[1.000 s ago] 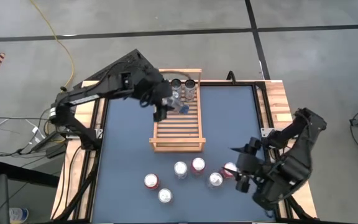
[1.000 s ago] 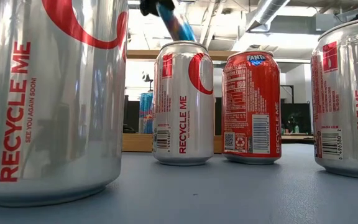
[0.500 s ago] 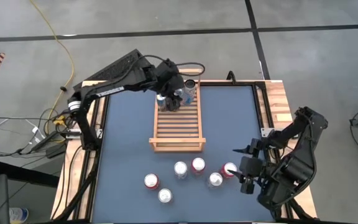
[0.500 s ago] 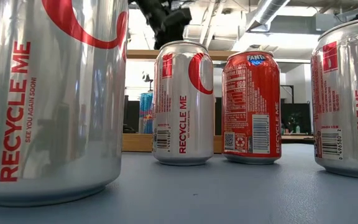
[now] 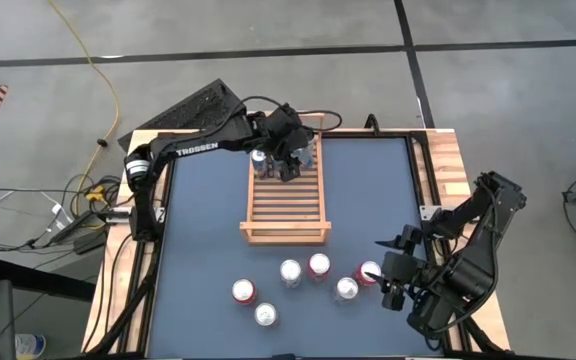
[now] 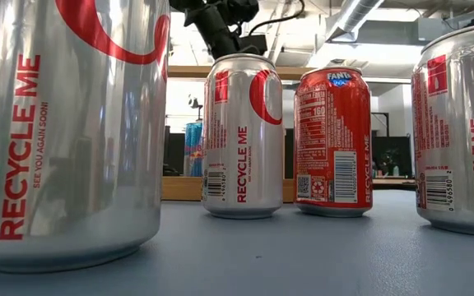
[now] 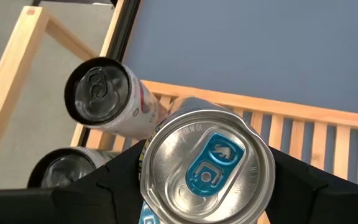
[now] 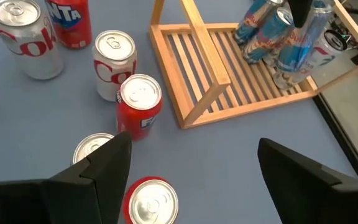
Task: Place canned beverage on shelf
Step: Put the blue soda can on the shelf aligned with the other blue soda cans
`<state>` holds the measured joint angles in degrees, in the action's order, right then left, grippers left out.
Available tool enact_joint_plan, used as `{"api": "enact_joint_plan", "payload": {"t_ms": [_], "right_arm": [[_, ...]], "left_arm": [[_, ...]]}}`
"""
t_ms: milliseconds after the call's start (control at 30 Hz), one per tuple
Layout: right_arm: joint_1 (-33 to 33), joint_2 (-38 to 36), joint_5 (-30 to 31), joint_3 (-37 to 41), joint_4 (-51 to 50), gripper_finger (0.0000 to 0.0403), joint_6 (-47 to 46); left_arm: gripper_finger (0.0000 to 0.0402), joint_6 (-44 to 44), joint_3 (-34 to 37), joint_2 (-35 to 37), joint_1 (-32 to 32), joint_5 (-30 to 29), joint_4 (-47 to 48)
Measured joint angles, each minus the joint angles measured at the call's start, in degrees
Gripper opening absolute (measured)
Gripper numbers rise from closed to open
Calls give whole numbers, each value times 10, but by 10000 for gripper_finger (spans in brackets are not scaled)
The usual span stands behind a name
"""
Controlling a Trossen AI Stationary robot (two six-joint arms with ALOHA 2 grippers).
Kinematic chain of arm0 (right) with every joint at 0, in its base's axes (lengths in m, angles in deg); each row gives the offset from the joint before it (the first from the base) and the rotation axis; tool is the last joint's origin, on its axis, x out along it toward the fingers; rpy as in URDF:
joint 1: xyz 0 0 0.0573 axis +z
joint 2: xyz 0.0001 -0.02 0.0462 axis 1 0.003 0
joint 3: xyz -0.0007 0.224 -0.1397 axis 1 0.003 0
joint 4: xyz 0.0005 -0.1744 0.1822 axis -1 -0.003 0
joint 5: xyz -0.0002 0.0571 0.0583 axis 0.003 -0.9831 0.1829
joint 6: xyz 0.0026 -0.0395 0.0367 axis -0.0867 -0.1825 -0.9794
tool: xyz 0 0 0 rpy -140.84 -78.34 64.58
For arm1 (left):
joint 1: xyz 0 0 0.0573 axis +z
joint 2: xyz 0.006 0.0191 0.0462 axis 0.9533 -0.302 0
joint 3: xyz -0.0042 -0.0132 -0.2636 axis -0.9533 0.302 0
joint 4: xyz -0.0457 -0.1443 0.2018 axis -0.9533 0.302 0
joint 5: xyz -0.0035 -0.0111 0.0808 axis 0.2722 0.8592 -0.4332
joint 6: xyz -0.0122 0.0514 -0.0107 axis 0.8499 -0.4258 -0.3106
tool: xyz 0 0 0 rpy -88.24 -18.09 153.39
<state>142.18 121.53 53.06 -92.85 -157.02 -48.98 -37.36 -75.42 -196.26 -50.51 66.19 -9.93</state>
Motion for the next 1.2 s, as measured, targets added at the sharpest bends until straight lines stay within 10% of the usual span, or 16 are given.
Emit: {"api": "enact_joint_plan", "payload": {"t_ms": [633,1200], "right_arm": [[0,0,0,0,11,317,0],[6,0,0,0,11,317,-2]], "left_arm": [[238,-13,-34,-47,-1,-12,23],[238,-9,-238,-175,-10,-35,183]]}}
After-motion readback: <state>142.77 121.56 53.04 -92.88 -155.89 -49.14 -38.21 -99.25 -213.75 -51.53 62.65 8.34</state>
